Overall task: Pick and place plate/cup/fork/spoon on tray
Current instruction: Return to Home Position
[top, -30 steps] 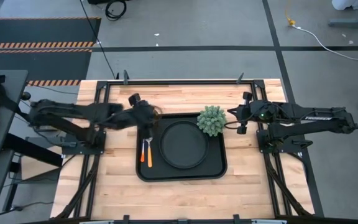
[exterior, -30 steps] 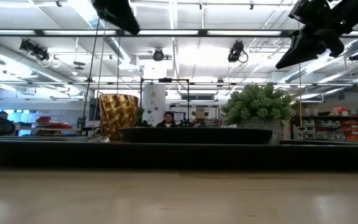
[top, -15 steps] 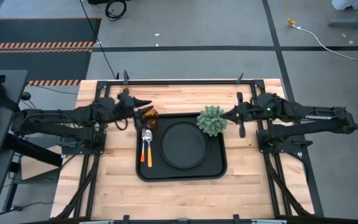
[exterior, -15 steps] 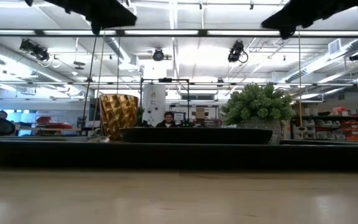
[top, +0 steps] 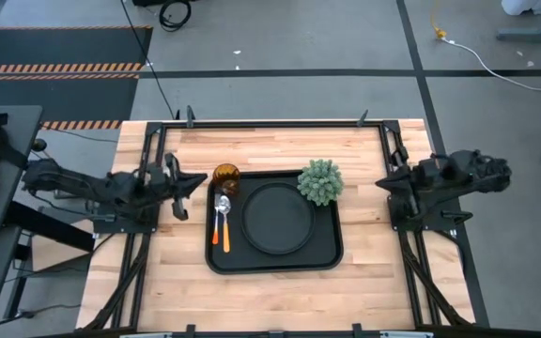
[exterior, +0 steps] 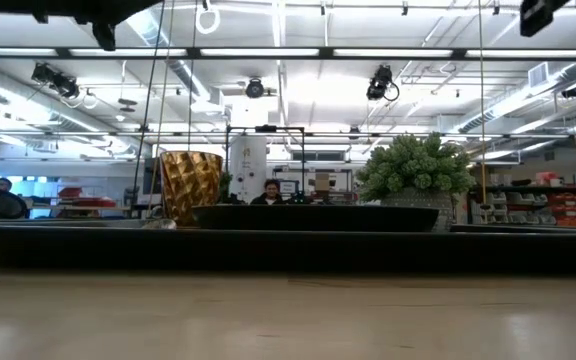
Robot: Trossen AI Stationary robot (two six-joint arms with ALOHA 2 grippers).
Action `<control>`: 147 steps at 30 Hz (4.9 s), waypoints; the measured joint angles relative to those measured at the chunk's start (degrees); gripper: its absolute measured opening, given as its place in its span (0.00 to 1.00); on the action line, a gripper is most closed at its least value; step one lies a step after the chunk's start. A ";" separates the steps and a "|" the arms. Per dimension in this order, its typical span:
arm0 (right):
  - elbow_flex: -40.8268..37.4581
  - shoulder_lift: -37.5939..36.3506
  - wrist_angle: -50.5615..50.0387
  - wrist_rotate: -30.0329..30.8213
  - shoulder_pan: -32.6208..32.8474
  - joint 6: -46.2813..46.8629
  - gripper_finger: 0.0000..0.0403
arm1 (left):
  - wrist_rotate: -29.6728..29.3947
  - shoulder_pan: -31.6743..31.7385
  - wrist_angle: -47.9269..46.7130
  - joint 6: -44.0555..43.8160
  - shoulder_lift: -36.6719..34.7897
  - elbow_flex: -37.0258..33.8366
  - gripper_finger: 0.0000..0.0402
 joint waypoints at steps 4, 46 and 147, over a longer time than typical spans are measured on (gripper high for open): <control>-3.10 -4.10 0.49 1.72 -0.28 2.81 0.01 | 5.96 2.16 11.32 -0.13 0.00 -5.56 0.01; -15.39 -0.82 7.33 -4.01 -15.47 11.56 0.03 | 36.59 32.79 -14.91 -7.22 -28.68 -18.43 0.00; -27.80 -1.41 25.59 -25.68 -16.19 21.28 0.03 | 30.48 32.79 -13.46 -8.68 -28.59 -18.52 0.05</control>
